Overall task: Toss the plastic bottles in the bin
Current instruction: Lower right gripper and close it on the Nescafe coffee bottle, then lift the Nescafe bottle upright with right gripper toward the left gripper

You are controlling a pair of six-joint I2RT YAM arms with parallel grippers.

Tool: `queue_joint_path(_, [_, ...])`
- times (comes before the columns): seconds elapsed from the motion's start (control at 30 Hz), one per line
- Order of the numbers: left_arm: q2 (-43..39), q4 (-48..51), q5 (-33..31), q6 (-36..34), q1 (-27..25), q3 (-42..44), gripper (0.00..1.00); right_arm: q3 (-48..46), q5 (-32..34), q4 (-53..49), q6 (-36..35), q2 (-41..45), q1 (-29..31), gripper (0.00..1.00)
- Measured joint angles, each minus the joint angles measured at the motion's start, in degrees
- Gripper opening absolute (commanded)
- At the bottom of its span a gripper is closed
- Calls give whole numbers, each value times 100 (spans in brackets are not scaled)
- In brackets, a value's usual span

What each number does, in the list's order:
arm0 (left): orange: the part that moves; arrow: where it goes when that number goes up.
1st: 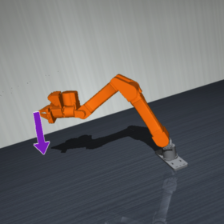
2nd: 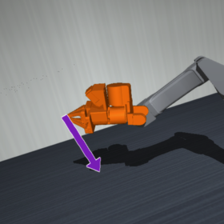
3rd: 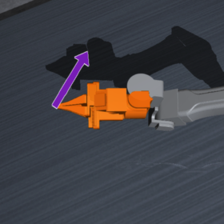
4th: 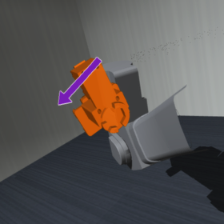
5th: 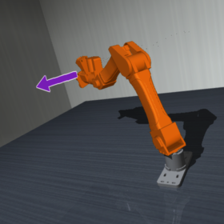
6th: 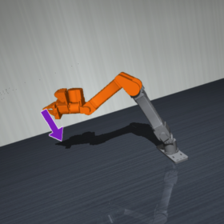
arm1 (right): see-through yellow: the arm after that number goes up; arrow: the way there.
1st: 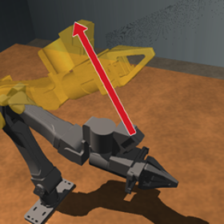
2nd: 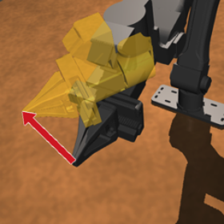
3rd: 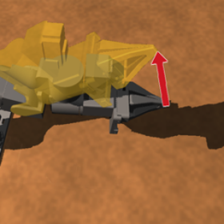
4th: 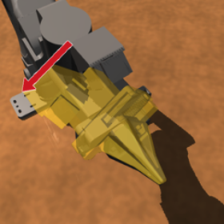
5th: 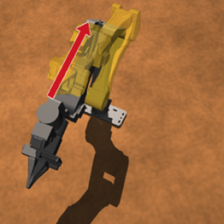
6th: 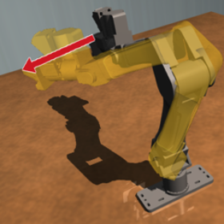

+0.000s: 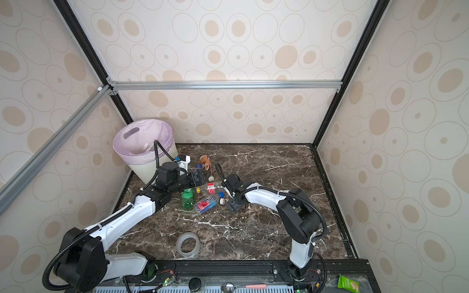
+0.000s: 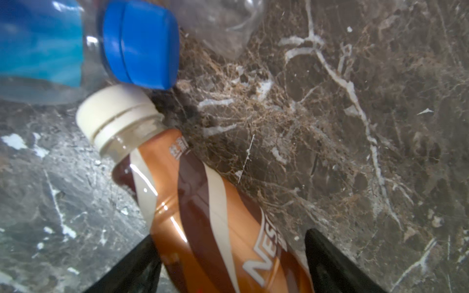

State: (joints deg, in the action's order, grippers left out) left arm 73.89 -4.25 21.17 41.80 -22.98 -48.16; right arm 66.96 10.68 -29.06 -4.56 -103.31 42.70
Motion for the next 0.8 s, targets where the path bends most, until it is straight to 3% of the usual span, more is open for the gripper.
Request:
queue_joint_path(0.53, [245,-181,157,101,2,24,99,-741,173,81,415,321,-59,74])
queue_joint_path(0.8, [249,-256,173,160,0,24,99,-1049,26,166,699,595,-282,61])
